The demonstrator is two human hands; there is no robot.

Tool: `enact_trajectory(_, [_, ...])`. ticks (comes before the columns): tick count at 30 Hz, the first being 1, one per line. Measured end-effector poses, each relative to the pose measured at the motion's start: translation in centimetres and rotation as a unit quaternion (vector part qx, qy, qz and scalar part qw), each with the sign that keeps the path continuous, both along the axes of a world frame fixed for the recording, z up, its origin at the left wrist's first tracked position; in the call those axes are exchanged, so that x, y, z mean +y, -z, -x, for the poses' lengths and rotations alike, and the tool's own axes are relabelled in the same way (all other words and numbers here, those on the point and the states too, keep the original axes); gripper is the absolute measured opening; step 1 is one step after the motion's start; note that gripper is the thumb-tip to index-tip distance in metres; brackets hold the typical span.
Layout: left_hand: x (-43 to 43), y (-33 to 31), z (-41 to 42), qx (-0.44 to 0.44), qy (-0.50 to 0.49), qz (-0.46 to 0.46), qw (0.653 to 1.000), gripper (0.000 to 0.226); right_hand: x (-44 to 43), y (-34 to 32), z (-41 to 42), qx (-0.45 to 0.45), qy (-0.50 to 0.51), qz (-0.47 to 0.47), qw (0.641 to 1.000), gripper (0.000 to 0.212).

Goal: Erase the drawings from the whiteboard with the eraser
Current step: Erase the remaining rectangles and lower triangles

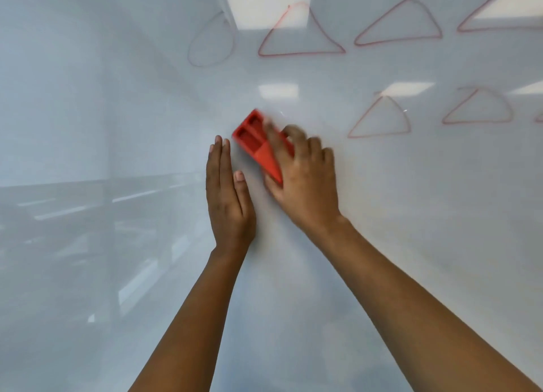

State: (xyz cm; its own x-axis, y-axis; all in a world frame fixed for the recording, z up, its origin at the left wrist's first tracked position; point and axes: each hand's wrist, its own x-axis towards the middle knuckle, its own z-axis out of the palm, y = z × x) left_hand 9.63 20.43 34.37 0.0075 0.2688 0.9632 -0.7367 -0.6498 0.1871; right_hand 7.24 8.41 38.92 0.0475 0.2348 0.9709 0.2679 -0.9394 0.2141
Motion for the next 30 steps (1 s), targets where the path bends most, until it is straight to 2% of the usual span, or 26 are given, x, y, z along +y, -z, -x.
enact_trajectory(3, [-0.5, -0.7, 0.1, -0.005, 0.02, -0.003, 1.0, 0.048, -1.5, 2.5, -0.1, 0.005, 0.0, 0.096, 0.995, 0.07])
enact_trajectory(6, [-0.6, -1.1, -0.1, 0.0, 0.022, -0.026, 0.999, 0.047, -3.5, 1.9, -0.1, 0.002, 0.017, 0.128, 0.992, 0.07])
enact_trajectory(11, [-0.5, -0.6, -0.6, 0.003, 0.004, -0.044, 0.999, 0.048, -4.4, -2.5, 0.1, 0.003, -0.009, -0.084, 0.996, 0.069])
enact_trajectory(13, [-0.6, -0.6, -0.8, 0.001, -0.001, -0.044, 0.999, 0.048, -3.2, -2.8, 0.1, 0.004, -0.011, -0.131, 0.991, 0.069])
enact_trajectory(14, [-0.5, -0.5, -0.9, -0.001, -0.001, -0.044, 0.999, 0.048, -2.6, -2.4, 0.0, 0.006, -0.01, -0.127, 0.992, 0.069])
enact_trajectory(20, [-0.3, -0.5, -0.9, -0.013, 0.02, -0.056, 0.998, 0.049, -2.0, 2.8, -0.3, -0.001, -0.001, 0.062, 0.998, 0.069])
enact_trajectory(24, [-0.2, -0.5, -0.7, -0.028, 0.007, -0.076, 0.997, 0.048, -2.0, 4.5, -0.2, 0.019, -0.004, 0.096, 0.995, 0.071])
enact_trajectory(28, [-1.2, -0.6, -0.4, -0.054, -0.032, -0.107, 0.992, 0.047, -2.9, 3.0, -0.1, 0.008, 0.007, 0.148, 0.989, 0.063])
enact_trajectory(30, [-1.8, -0.9, -0.3, -0.049, -0.042, -0.092, 0.994, 0.047, -3.1, 1.8, 0.0, 0.0, 0.015, 0.151, 0.988, 0.06])
